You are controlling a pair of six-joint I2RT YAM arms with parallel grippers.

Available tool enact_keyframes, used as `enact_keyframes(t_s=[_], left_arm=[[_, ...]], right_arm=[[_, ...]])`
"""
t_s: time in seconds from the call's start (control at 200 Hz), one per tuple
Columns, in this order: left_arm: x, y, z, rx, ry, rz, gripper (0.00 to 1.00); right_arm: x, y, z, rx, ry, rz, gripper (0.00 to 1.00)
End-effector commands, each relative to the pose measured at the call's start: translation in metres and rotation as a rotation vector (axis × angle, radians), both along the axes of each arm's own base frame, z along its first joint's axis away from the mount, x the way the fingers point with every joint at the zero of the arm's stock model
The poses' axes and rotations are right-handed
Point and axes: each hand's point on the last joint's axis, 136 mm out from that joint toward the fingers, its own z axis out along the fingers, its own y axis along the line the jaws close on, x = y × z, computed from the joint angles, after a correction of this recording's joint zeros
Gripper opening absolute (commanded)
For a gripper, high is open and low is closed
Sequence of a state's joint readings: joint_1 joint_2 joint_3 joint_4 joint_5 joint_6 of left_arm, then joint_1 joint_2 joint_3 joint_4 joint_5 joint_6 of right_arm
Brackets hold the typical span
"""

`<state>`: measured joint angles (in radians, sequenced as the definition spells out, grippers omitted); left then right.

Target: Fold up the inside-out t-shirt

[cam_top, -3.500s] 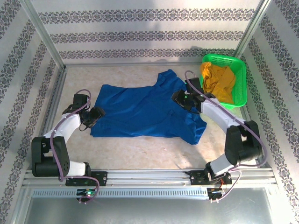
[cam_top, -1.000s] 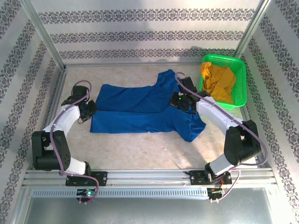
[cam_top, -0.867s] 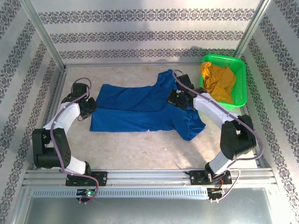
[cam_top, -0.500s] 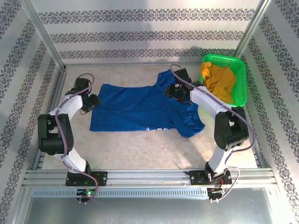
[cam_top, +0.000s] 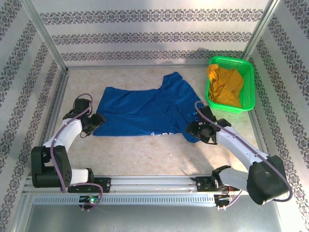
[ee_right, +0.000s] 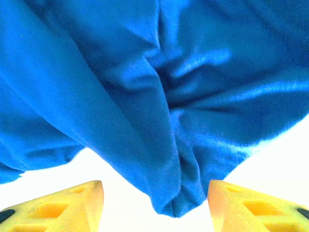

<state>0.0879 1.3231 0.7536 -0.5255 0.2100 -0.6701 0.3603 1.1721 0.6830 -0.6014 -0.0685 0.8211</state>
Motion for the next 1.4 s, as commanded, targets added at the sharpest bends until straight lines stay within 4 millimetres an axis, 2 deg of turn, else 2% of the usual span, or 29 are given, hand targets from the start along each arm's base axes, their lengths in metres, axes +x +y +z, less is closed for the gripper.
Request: enact_keyframes(t_s=[0.0, 0.145, 0.28, 0.35, 0.43, 0.495, 0.525, 0.59, 0.659, 0.794, 0.914, 1.189, 1.339, 1.394], left_arm=[[-0.009, -0.003, -0.009, -0.047, 0.037, 0.050, 0.66], [-0.017, -0.003, -0.019, -0.046, 0.074, 0.047, 0.67], [-0.023, -0.004, -0.029, -0.055, 0.098, 0.070, 0.67], [-0.026, -0.004, -0.035, -0.061, 0.108, 0.086, 0.66], [-0.029, -0.004, -0.042, -0.068, 0.119, 0.103, 0.64], [-0.026, -0.003, -0.046, -0.067, 0.113, 0.113, 0.53], [-0.024, -0.002, -0.047, -0.061, 0.112, 0.120, 0.44], [-0.017, 0.002, -0.047, -0.046, 0.104, 0.130, 0.19], [-0.008, 0.007, -0.042, -0.025, 0.087, 0.141, 0.00], [0.006, 0.021, -0.025, 0.021, 0.047, 0.154, 0.00], [0.008, 0.036, -0.015, 0.041, 0.036, 0.171, 0.00], [-0.007, 0.066, 0.002, 0.083, 0.021, 0.235, 0.00], [-0.013, 0.066, 0.002, 0.080, 0.037, 0.220, 0.00], [-0.016, 0.066, -0.002, 0.079, 0.049, 0.220, 0.00]], right_arm=[[-0.004, 0.009, -0.008, 0.004, 0.025, 0.010, 0.59], [-0.006, 0.012, -0.021, -0.016, 0.056, 0.023, 0.59], [-0.007, 0.009, -0.027, -0.025, 0.058, 0.006, 0.51], [-0.008, 0.008, -0.028, -0.029, 0.058, 0.004, 0.41], [-0.010, 0.005, -0.030, -0.034, 0.059, -0.008, 0.22], [-0.011, 0.002, -0.030, -0.026, 0.058, -0.020, 0.06], [-0.011, 0.000, -0.029, -0.023, 0.056, -0.024, 0.00], [-0.010, -0.004, -0.022, -0.010, 0.044, -0.031, 0.00], [-0.009, -0.012, -0.014, -0.011, 0.031, -0.047, 0.00], [-0.009, -0.032, 0.000, 0.003, 0.005, -0.103, 0.00], [-0.009, -0.048, 0.005, 0.010, -0.005, -0.147, 0.00], [-0.012, -0.053, 0.000, -0.009, 0.030, -0.134, 0.00], [-0.010, -0.053, -0.003, -0.019, 0.051, -0.112, 0.00], [-0.012, -0.052, -0.007, -0.021, 0.079, -0.100, 0.31]])
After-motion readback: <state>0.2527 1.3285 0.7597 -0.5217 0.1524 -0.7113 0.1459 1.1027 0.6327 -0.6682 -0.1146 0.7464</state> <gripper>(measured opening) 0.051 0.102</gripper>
